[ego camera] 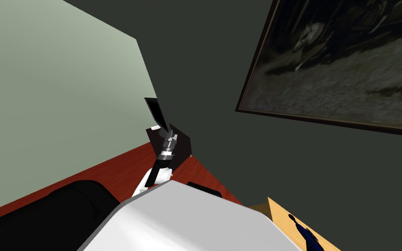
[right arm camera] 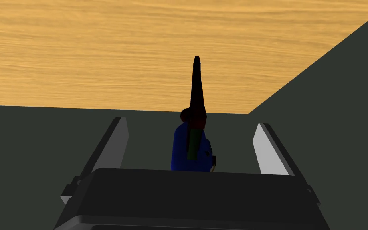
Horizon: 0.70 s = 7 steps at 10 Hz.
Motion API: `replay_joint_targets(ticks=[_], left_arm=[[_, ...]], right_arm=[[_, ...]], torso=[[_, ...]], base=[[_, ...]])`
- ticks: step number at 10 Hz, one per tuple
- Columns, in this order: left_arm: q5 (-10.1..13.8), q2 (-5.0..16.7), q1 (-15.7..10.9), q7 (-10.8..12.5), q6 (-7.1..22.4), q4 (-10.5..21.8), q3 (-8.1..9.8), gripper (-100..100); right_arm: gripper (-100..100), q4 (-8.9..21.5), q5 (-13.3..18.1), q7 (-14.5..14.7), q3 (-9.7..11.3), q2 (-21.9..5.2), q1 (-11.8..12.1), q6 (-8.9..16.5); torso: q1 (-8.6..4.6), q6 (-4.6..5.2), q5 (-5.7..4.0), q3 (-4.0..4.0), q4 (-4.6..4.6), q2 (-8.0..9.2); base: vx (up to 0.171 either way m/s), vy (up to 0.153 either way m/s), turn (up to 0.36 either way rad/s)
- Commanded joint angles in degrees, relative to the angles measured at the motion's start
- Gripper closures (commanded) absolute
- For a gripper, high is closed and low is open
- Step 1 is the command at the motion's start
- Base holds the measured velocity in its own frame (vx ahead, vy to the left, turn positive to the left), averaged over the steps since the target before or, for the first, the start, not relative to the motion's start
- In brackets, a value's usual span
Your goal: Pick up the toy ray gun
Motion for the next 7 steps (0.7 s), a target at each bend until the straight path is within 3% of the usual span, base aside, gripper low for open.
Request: replay_joint_targets(ticks=[1,4,5,6,7], left_arm=[[0.00,0.00,0.00,0.00,0.00,0.00,0.00,0],[0.00,0.00,0.00,0.00,0.00,0.00,0.00,0],[0.00,0.00,0.01,0.00,0.00,0.00,0.01,0],[0.00,0.00,0.00,0.00,0.00,0.00,0.00,0],[0.00,0.00,0.01,0.00,0.00,0.00,0.01,0]], right_arm=[[-100,2.86,-0.22,-2.24,0.78,-0.69,-2.86,0.10],[-100,6.22,-0.32,-3.59,1.33,-1.04,-4.88,0.22],[-100,8.18,-0.43,-4.95,1.87,-1.40,-6.86,0.33],[-100,8.67,-0.43,-4.95,1.87,-1.40,-6.86,0.33],[-100,10.68,-0.54,-6.31,2.42,-1.75,-8.85,0.45]], torso=[[0.00,0.00,0.00,0.00,0.00,0.00],[-0.01,0.02,0.00,0.06,0.02,0.11],[-0.01,0.07,0.00,0.03,0.01,0.04],[0.04,0.03,0.01,0.03,0.01,0.06],[0.00,0.08,0.01,-0.01,-0.01,-0.03]], base=[[-0.129,0.035,0.247],[-0.112,0.032,0.117],[-0.108,0.053,0.174],[-0.077,0.037,0.092],[-0.083,0.038,0.158]])
